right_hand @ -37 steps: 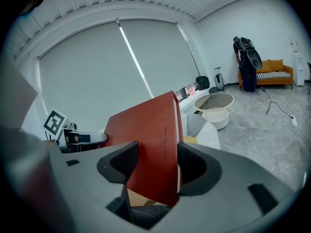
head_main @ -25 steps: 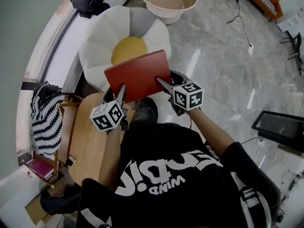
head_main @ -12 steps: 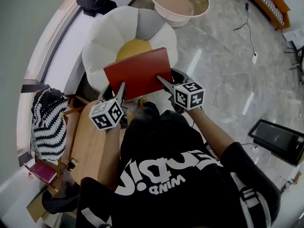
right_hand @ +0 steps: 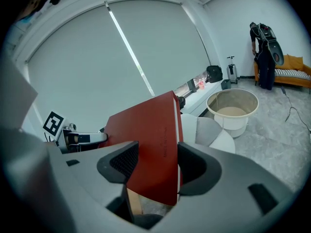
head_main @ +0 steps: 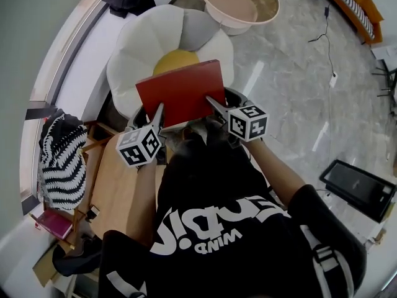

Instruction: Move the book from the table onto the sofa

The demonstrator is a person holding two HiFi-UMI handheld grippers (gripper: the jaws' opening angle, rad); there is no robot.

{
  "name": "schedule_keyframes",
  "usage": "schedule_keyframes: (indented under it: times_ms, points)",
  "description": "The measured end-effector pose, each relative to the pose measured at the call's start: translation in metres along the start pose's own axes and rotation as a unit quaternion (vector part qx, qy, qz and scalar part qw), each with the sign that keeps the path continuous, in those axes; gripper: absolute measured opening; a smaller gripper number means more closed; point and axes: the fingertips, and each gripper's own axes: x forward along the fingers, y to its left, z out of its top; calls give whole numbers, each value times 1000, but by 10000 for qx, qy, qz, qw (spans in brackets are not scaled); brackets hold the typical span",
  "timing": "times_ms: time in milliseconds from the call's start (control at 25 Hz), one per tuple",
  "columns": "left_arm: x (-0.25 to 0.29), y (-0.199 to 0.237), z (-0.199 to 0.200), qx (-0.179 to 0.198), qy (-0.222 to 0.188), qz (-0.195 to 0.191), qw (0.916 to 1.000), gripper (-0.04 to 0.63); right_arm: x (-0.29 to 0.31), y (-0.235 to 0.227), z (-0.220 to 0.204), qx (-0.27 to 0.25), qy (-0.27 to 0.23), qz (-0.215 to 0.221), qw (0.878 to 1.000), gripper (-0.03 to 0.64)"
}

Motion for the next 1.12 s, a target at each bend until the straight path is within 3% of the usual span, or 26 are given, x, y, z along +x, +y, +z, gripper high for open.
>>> schedule_keyframes:
  times_ms: [1120]
  points:
    - [105, 44, 14, -814, -14, 776, 9937, 249, 117, -73, 36, -198, 670, 547, 9961, 252]
